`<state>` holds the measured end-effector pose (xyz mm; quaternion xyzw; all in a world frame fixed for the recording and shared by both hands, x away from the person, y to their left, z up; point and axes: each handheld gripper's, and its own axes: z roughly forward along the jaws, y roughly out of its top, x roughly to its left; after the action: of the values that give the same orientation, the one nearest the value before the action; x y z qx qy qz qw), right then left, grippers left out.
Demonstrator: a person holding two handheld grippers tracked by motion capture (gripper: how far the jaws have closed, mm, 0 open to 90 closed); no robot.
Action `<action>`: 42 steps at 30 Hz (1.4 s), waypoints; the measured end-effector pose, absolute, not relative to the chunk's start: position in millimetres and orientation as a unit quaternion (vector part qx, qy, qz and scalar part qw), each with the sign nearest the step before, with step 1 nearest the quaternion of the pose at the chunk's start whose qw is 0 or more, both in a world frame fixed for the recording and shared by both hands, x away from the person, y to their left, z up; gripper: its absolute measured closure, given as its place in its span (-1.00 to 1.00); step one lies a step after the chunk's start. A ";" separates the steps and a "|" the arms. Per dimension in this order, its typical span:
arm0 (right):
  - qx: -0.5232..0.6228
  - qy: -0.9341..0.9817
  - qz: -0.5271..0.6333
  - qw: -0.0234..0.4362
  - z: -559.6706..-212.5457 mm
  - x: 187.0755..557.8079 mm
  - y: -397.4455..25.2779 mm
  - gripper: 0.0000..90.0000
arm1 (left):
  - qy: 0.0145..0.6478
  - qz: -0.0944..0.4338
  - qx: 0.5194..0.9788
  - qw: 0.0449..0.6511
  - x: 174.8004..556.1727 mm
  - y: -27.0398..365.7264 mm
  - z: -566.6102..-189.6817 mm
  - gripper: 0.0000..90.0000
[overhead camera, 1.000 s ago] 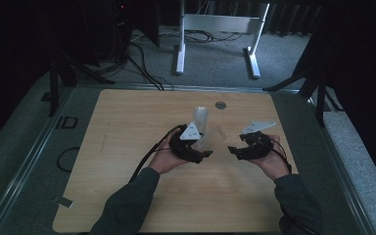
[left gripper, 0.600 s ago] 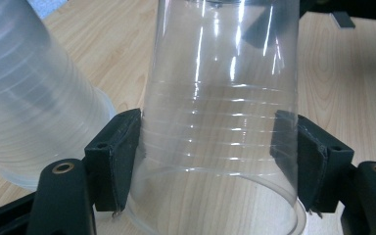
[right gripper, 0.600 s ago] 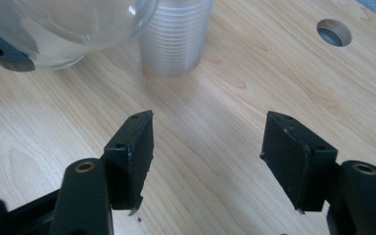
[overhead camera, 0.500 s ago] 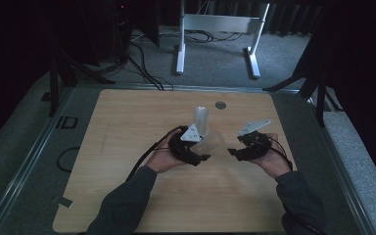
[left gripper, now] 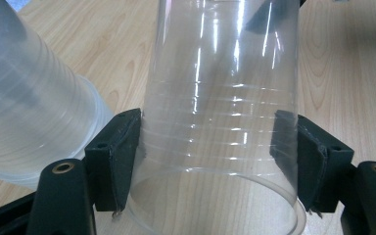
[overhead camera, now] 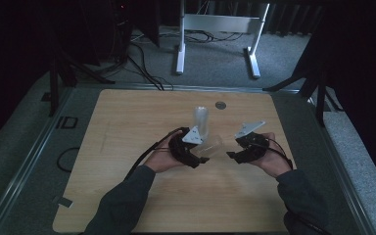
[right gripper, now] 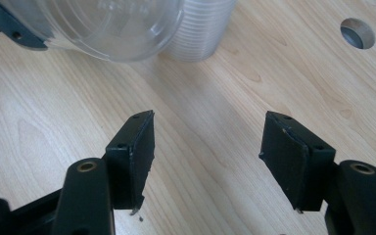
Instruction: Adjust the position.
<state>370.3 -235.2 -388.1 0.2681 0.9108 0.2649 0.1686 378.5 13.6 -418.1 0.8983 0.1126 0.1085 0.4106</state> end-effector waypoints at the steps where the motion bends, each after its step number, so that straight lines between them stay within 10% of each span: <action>1: 0.266 0.913 0.261 0.168 -387.7 369.9 -234.7 -0.18 | 0.112 0.110 0.898 0.410 378.4 13.4 -418.3 -0.36; 42: 0.169 0.966 0.164 0.111 -379.2 367.6 -215.9 -0.17 | 0.062 0.105 0.930 0.348 371.2 3.0 -430.0 -0.36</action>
<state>367.6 -215.9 -379.2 0.1688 0.9656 0.1637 0.1114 371.2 3.0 -430.0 0.9296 0.0618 0.1049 0.3478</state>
